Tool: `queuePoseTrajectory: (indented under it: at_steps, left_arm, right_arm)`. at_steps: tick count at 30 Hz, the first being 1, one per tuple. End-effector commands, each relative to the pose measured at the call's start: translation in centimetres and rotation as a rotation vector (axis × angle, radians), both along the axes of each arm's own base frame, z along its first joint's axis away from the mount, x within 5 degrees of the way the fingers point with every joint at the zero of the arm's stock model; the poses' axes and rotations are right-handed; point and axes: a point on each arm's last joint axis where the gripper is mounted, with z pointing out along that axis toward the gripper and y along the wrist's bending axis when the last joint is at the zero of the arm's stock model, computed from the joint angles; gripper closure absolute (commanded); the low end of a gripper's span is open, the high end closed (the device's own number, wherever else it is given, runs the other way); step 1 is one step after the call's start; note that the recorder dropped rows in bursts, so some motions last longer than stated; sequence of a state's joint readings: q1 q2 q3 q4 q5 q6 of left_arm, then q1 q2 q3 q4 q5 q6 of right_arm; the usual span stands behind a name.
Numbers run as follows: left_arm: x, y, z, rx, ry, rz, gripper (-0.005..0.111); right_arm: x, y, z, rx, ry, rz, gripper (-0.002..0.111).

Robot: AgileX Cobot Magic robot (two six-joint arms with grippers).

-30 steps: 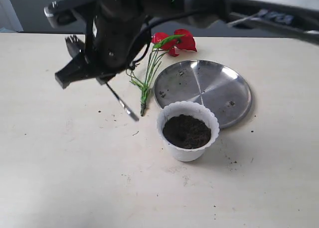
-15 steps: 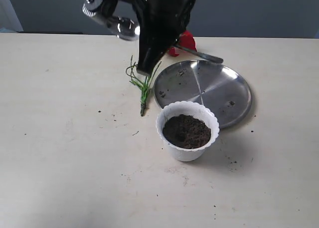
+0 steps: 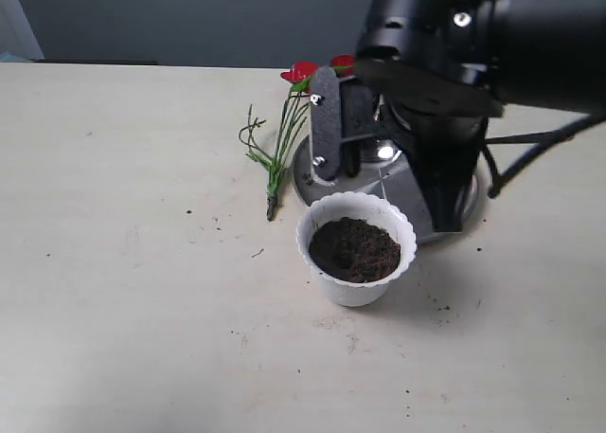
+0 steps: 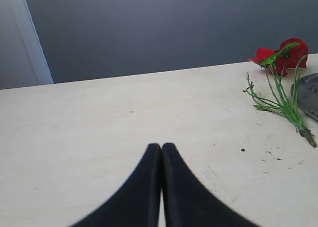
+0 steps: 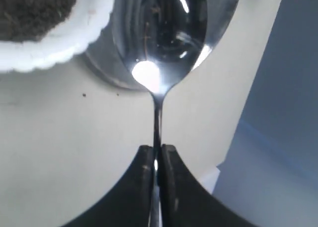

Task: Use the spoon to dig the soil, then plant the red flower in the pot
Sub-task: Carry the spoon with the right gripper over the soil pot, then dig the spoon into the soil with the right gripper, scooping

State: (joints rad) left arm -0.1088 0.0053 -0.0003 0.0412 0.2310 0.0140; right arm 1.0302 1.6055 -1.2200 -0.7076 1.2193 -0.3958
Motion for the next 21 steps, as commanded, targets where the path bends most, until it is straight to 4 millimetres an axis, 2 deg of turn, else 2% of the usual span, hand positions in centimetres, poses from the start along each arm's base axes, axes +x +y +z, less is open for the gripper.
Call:
queuePoseTrajectory:
  at_steps: [1, 4, 10, 18, 21]
  left_arm:
    - [0.0, 0.0, 0.0, -0.004, -0.004, -0.002, 0.106]
    - [0.0, 0.0, 0.0, -0.004, -0.004, -0.002, 0.106]
    - [0.0, 0.0, 0.0, -0.004, -0.004, -0.002, 0.106]
    - [0.0, 0.0, 0.0, -0.002, -0.004, -0.002, 0.106]
    - [0.0, 0.0, 0.0, -0.002, -0.004, -0.002, 0.106]
  right_arm:
    - [-0.5, -1.8, 0.1, -0.148, -0.003, 0.142, 0.108]
    - [-0.7, -1.8, -0.5, -0.236, 0.032, 0.237, 0.108]
    - [0.2, -1.0, -0.9, -0.308, -0.045, 0.309, 0.108]
    - [1.6, 0.2, -3.4, -0.449, -0.066, 0.354, 0.108]
    - [1.8, 0.7, -5.0, -0.474, -0.032, 0.361, 0.108]
